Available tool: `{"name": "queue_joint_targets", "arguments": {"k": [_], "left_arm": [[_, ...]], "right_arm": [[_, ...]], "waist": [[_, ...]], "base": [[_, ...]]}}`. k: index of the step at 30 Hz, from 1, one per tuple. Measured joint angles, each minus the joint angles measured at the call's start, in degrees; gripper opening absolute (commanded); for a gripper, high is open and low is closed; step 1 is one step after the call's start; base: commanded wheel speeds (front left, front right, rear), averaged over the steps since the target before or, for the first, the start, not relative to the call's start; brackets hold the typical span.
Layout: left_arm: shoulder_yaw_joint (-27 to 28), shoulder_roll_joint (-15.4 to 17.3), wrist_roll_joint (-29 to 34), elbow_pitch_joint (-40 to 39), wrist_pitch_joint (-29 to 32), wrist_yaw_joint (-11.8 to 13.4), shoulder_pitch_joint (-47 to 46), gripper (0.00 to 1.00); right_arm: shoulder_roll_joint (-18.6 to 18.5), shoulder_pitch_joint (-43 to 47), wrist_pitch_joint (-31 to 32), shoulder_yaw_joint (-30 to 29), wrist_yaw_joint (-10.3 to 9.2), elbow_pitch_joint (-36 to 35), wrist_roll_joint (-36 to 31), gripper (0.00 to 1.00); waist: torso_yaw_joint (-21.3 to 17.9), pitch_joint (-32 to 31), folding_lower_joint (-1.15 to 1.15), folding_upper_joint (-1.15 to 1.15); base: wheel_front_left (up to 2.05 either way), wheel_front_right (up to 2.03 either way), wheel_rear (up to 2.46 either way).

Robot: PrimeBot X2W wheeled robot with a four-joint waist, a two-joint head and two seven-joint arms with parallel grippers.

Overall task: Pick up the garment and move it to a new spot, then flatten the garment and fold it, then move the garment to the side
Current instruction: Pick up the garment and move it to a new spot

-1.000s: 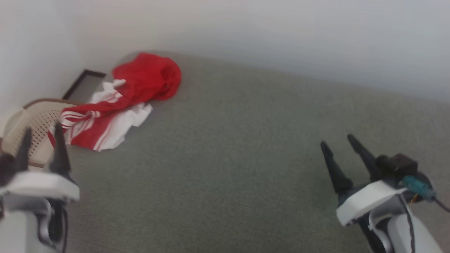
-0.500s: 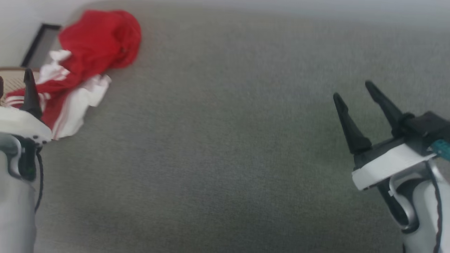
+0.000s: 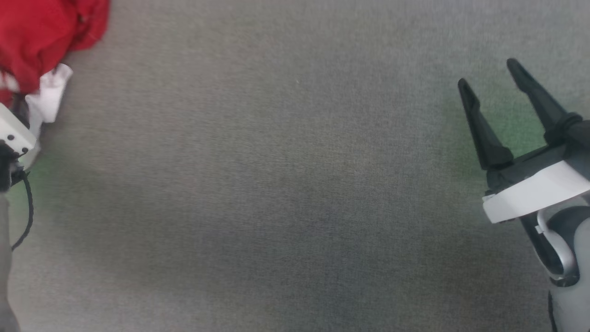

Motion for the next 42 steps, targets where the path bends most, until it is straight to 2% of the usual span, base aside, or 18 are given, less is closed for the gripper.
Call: {"name": "queue_joint_targets", "arguments": {"k": [1, 4, 8, 10, 11, 15, 20, 27, 34, 42], "left_arm": [[-0.4, 0.2, -0.1, 1.5, 3.3, 0.1, -1.5, 1.0], [-0.5, 0.8, -0.5, 2.3, 7.3, 0.4, -3.3, 1.0], [-0.4, 1.4, -1.3, 2.4, 9.7, 0.4, -3.9, 1.0], [-0.3, 1.6, -1.8, 2.5, 10.5, 0.4, -3.9, 0.06], [-0.2, 1.6, -1.9, 2.6, 10.5, 0.4, -3.9, 0.0], [-0.5, 1.6, -2.0, 3.0, 8.3, 0.6, -3.7, 0.0], [-2.2, 2.1, -1.2, 3.0, 3.9, -0.2, -3.1, 0.0], [-5.2, 5.7, 0.4, -0.3, -3.8, -0.9, -3.2, 0.0], [-11.1, 7.9, 0.1, -8.2, -8.5, -1.0, -2.8, 0.0], [-17.2, 12.1, -1.8, -20.0, -8.3, -1.0, 0.5, 0.0]], "right_arm": [[-0.1, -0.4, 0.2, -0.4, 0.0, -0.6, -0.4, 1.0], [-0.2, -0.4, 0.5, -0.6, 0.0, -1.0, -0.4, 1.0], [0.0, -0.4, 0.6, -0.6, -0.01, -1.0, -0.4, 1.0], [0.2, -0.6, 0.6, -0.5, 0.0, -0.9, -0.5, 1.0], [0.3, -0.7, 0.5, -0.5, 0.0, -0.8, -0.5, 1.0], [0.7, -1.0, -0.1, -0.7, 0.0, 0.0, -0.5, 1.0], [1.5, -0.7, -1.9, -1.4, 0.0, 2.3, -0.4, 1.0], [3.0, 1.5, -4.8, -1.4, 0.0, 6.4, 0.5, 1.0], [4.3, 4.5, -7.5, -1.2, -0.01, 10.4, 1.3, 1.0], [6.0, 7.7, -10.1, -0.9, 0.0, 13.8, 2.2, 1.0]], "waist": [[-0.4, 1.6, 0.0, 0.0], [-1.0, 3.4, 0.0, 0.0], [-1.5, 4.1, 0.0, 0.01], [-1.7, 4.1, 0.0, 0.01], [-1.8, 4.0, 0.0, 0.01], [-1.9, 3.1, 0.0, 0.0], [-1.6, 0.7, 0.0, 0.0], [-1.2, -5.4, 0.0, 0.0], [-0.7, -12.9, 0.0, 0.0], [-0.4, -21.2, 0.0, 0.0]], "base": [[0.0, 0.0, 0.0], [0.0, 0.0, 0.0], [0.0, 0.0, 0.0], [0.0, 0.0, 0.0], [0.0, 0.0, 0.0], [0.0, 0.0, 0.0], [0.0, 0.0, 0.0], [0.0, 0.0, 0.0], [0.0, 0.0, 0.0], [0.0, 0.0, 0.0]]}}
